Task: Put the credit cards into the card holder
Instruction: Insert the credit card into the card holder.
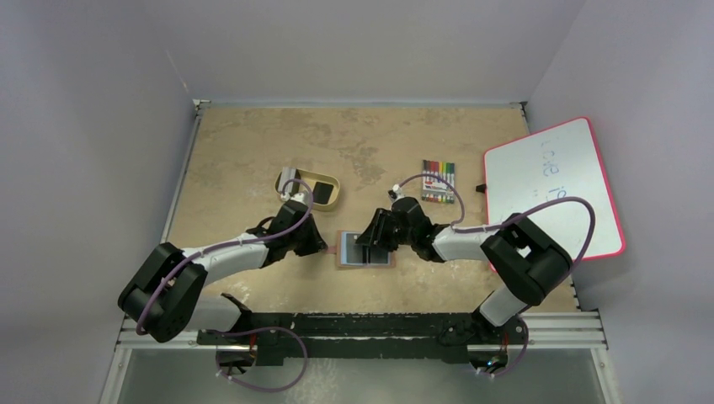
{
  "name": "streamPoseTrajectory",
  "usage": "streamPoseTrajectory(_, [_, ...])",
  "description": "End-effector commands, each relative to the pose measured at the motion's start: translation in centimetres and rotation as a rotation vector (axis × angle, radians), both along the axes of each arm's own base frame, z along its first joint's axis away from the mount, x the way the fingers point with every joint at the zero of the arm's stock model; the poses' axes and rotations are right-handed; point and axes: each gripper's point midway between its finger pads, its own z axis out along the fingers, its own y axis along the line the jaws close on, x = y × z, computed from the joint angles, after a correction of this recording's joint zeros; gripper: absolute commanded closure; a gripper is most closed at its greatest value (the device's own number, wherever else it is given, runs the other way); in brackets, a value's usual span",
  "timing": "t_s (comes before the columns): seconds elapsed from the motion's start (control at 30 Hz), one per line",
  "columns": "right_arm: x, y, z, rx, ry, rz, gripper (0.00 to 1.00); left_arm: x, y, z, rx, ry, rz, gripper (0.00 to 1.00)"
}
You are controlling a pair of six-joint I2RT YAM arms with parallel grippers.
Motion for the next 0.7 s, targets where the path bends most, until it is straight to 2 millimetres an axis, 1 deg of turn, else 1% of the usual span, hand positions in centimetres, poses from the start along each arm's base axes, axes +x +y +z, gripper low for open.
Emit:
streamPoseTrajectory(0.0, [0.3, 0.4, 1.0, -0.013, -0.014, 0.01, 0.61, 0.6, -0.5, 1.0, -0.023, -0.039, 0.004, 1.0])
streamPoseTrajectory(0.13, [0.3, 0.0, 0.8, -0.038, -0.012, 0.008, 0.72, 0.6, -0.5, 1.1, -0.024, -0.041, 0.007, 1.0])
streamPoseTrajectory(0.23, [0.2, 0.7, 1.2, -0.002, -0.018, 0.031, 0.8, 0.6, -0.5, 1.1, -0.024, -0.043, 0.008, 1.0])
streamPoseTrajectory(0.3, [0.2, 1.1, 1.4, 0.027, -0.023, 0.042, 0.82, 0.5, -0.4, 1.0, -0.021, -0.04, 0.009, 1.0])
streamPoseTrajectory(0.4, [0.2, 1.7, 1.3, 0.043, -0.019, 0.062, 0.83, 0.6, -0.3, 1.0, -0.017, -0.042, 0.012, 1.0])
streamPoseTrajectory(0.5, [-0.2, 1.7, 0.9, 0.038, -0.004, 0.082, 0.83, 0.7, -0.1, 1.1, 0.0, -0.046, 0.017, 1.0])
streamPoseTrajectory(0.57, [-0.5, 1.4, 0.9, 0.02, 0.006, 0.086, 0.81, 0.9, 0.1, 1.5, 0.014, -0.053, 0.021, 0.97])
streamPoseTrajectory(0.67, [0.1, 0.2, 1.2, -0.057, -0.025, 0.061, 0.74, 1.5, 0.5, 2.8, 0.024, -0.086, 0.042, 0.91])
